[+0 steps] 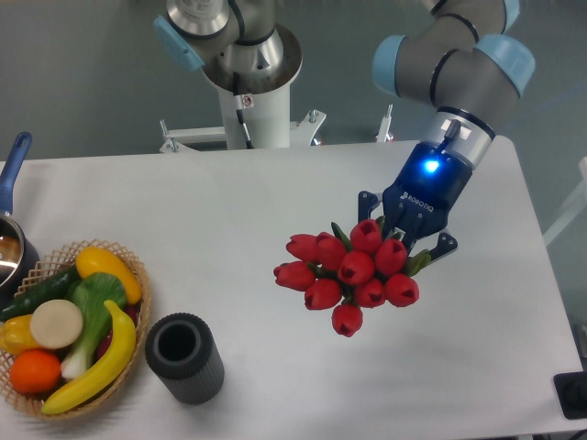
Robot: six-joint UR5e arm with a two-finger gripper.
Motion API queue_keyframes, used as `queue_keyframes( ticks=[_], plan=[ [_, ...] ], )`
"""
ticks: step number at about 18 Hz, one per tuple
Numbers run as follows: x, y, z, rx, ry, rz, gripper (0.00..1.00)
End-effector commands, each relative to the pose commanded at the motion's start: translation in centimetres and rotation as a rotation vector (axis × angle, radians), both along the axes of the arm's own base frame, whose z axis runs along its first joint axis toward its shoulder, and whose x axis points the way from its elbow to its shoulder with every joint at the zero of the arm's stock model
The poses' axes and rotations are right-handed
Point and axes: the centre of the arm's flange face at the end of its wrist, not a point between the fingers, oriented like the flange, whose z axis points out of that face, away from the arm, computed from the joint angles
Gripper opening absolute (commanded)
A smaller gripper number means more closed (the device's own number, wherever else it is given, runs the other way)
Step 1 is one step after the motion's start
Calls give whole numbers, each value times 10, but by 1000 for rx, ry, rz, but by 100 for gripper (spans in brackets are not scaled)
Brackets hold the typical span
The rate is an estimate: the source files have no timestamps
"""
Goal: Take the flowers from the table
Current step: 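Lift the gripped tulip bunch up off the table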
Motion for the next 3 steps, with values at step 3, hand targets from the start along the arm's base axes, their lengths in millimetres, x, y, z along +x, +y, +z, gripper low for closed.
queue_keyframes(
  ticks=[3],
  plan=[
    [-1, 0, 2, 2, 4, 0, 29]
  ],
)
